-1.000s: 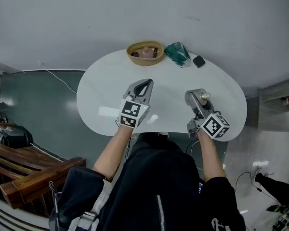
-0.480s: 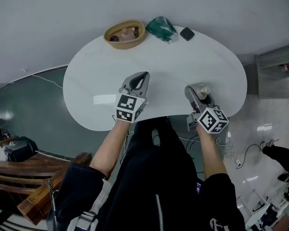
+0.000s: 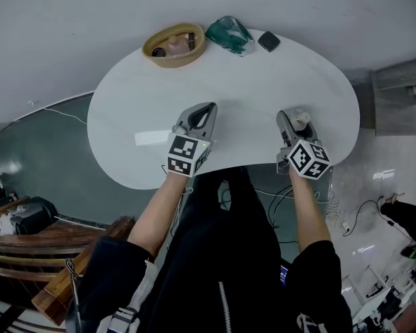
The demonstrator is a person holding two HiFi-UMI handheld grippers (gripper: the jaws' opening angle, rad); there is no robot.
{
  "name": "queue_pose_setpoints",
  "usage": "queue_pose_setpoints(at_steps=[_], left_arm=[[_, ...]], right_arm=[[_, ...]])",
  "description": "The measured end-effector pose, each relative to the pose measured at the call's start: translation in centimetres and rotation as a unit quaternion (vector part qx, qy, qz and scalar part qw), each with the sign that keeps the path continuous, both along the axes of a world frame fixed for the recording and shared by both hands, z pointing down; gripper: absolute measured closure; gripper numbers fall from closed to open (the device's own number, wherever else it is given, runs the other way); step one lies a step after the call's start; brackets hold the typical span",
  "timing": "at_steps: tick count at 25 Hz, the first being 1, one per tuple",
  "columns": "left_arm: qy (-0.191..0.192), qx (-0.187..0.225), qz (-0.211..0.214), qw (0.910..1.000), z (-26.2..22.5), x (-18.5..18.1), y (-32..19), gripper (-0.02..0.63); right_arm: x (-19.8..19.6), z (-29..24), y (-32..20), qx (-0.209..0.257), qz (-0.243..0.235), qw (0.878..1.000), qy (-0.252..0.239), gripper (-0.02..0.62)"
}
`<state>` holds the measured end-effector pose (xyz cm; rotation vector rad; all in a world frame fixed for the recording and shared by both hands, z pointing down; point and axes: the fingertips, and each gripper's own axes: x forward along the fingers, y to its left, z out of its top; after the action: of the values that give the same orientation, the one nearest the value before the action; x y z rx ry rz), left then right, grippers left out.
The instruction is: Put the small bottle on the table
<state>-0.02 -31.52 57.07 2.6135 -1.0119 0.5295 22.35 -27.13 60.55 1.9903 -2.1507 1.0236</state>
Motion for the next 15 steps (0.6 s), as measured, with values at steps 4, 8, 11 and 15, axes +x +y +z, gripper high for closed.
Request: queue_pose_setpoints(at_steps=[4,8,11,15], left_arm=[[-0.007,-0.006,-0.004,1.0000,0.5,-0.4,-0.3,0.606],[-0.013,-0.015,-0.017,0.9997,1.1,-1.3,-0.8,0.606],[-0.016,-0.024,-0.029,0.9992,1.8,-2.2,-1.3,0.606],[-0.023,-0.034,-0.043,0.9982,2.6,-3.4,-1.8,0.606]], right_arm=[[0.8,1.5,-2.5,-0.011,-0.010,0.999,0.029,0.262],[1.5,3.2,-4.7,-0.021,-0.021,0.997,0.067,0.262],[2.2,4.4,-6.1,-0.026,-0.019,0.996,0.088,0.262],[2.6,6.5,-7.8,-0.041,-0.024,0.994,0.101,0.262]])
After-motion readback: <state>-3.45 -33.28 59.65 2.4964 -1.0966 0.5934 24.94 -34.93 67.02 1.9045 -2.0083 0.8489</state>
